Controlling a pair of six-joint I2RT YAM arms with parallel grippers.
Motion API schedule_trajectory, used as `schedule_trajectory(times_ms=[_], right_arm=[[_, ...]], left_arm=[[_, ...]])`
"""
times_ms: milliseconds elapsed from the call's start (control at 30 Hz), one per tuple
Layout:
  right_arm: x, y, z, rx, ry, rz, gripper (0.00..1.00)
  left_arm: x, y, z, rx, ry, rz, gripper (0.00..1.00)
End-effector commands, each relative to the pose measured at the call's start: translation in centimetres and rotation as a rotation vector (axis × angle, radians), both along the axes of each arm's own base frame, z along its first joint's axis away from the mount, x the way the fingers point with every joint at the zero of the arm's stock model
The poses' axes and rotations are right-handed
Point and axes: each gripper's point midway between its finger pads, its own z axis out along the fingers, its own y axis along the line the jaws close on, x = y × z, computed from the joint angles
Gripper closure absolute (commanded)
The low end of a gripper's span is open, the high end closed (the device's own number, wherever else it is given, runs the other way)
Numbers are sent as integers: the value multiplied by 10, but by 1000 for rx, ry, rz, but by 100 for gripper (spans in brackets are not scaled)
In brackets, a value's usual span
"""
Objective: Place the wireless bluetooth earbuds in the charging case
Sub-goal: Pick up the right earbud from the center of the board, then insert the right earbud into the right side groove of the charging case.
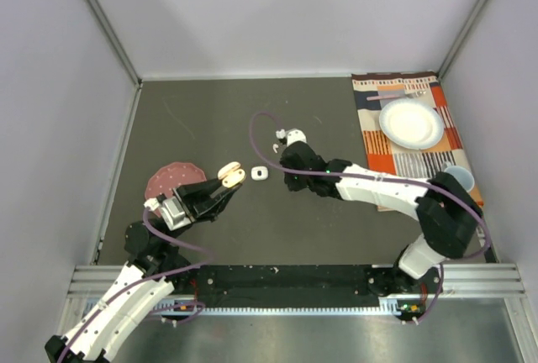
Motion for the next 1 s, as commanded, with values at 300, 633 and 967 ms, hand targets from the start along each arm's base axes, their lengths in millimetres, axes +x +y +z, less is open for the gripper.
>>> schedule_trajectory(times_ms=[300,633,967], right_arm=[[10,-48,144,327,-442,-235,100],[-21,-55,236,437,-694,-163,100],[-56,-33,290,467,-905,14,100]], left_arm=[[10,9,15,-80,-5,58,100],[22,-12,0,-18,54,2,100],[27,-22,-14,40,94,-28,100]])
